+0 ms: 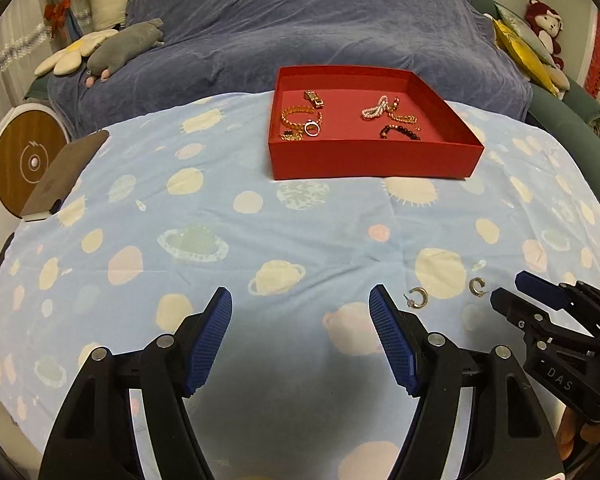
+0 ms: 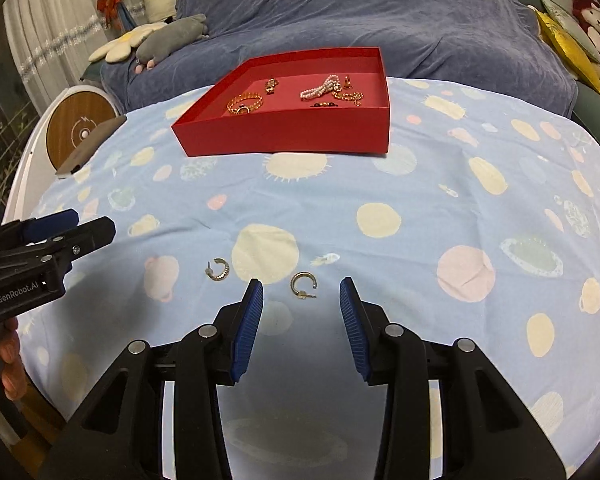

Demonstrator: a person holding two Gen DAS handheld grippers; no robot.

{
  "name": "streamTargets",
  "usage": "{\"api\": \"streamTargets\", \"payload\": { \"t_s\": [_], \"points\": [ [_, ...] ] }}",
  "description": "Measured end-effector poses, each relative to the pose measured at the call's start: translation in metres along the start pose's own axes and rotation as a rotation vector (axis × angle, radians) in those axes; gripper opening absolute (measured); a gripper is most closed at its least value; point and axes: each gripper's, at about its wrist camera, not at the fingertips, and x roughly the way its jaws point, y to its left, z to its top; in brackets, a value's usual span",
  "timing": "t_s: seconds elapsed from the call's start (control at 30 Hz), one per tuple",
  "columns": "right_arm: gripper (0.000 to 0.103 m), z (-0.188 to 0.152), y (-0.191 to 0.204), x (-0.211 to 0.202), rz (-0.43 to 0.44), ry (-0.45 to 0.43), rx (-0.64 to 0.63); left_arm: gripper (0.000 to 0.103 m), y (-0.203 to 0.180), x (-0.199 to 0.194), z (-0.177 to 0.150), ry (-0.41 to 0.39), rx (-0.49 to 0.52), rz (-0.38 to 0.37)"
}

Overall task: Organize jewelry
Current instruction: 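Move both open tools back to the two gold hoop earrings, then grasp one gold hoop earring with each tool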

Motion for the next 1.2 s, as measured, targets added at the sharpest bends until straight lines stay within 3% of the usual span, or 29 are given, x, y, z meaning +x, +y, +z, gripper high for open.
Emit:
{"api": "streamTargets", "payload": {
  "t_s": [0.33,0.6,1.2],
  "points": [
    [0.037,-0.002,0.005,0.021,-0.008,0.025,-0.035,0.069,-0.009,0.013,-0.011,0.036,0.030,-0.036],
    [0.017,-0.001,0.004,0.027,-0.028,0.027,-0.056,0.069,-0.013,0.018,-0.011,0.048,0.034,-0.058],
    [0.016,0.003,-0.015,0.006,-0.015,-0.005,-0.001,0.068,-0.058,0.035,-0.011,0.033,0.117,-0.121]
  ]
}}
